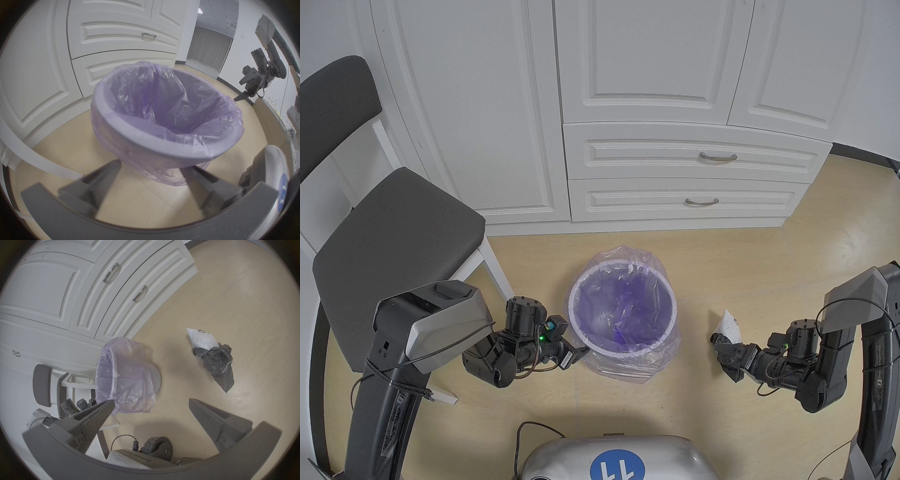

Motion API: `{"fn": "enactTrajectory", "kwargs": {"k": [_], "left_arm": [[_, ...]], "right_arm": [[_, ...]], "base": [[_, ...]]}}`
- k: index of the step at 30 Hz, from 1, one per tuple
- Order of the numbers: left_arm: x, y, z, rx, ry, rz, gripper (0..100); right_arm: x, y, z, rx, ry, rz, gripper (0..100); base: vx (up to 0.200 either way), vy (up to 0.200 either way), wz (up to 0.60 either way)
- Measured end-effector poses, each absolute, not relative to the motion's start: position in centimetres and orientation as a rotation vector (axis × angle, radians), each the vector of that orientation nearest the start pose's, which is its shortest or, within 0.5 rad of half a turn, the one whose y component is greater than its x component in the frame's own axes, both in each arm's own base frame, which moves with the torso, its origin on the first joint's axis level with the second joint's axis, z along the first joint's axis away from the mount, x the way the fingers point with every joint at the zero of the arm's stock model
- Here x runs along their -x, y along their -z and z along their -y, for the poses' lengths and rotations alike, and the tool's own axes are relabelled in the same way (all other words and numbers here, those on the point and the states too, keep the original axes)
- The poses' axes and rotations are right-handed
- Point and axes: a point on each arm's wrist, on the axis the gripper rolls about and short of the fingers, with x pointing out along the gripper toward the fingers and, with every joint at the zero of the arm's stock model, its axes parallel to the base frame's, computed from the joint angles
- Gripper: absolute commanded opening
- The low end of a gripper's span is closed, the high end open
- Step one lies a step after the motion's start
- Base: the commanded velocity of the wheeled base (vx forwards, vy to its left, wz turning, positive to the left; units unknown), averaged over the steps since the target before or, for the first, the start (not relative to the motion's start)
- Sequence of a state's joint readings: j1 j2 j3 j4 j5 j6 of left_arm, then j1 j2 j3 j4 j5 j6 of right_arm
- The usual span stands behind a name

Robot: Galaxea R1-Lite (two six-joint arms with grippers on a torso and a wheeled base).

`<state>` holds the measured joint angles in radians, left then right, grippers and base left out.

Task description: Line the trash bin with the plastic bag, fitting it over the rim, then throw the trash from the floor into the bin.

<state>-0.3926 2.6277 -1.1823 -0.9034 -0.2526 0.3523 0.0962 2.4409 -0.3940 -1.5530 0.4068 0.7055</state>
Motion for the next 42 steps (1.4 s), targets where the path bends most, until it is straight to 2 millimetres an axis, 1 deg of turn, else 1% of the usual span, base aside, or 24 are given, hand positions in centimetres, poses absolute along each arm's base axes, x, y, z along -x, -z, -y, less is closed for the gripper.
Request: {"fn": "enactTrajectory", "kwargs": {"k": [6, 9, 15, 23, 28, 33, 39, 42], "left_arm": [[-41.4, 6.9, 17.7, -0.369, 0.718, -0.423, 0], [-41.6, 7.0, 17.3, -0.367, 0.708, -0.422, 0], [-42.8, 6.8, 15.5, -0.348, 0.672, -0.411, 0], [-45.0, 6.6, 14.0, -0.299, 0.702, -0.376, 0], [-46.3, 6.4, 13.7, -0.259, 0.717, -0.359, 0], [-47.7, 6.3, 14.0, -0.22, 0.749, -0.342, 0], [-48.8, 6.7, 14.3, -0.203, 0.753, -0.328, 0], [-49.3, 7.4, 14.3, -0.201, 0.751, -0.32, 0]], "right_arm": [[-30.2, 4.6, -3.8, -0.751, -0.297, -0.655, 100], [-30.2, 4.7, -3.8, -0.75, -0.296, -0.658, 100], [-30.1, 4.9, -3.8, -0.718, -0.304, -0.66, 100], [-30.0, 5.2, -3.8, -0.71, -0.304, -0.668, 100], [-30.0, 5.3, -3.8, -0.708, -0.302, -0.67, 100], [-29.9, 5.4, -3.8, -0.679, -0.31, -0.671, 100], [-29.9, 5.6, -3.8, -0.669, -0.311, -0.677, 100], [-29.8, 5.7, -3.8, -0.67, -0.31, -0.679, 100]], "base": [[0.0, 0.0, 0.0], [0.0, 0.0, 0.0], [0.0, 0.0, 0.0], [0.0, 0.0, 0.0], [0.0, 0.0, 0.0], [0.0, 0.0, 0.0], [0.0, 0.0, 0.0], [0.0, 0.0, 0.0]]}}
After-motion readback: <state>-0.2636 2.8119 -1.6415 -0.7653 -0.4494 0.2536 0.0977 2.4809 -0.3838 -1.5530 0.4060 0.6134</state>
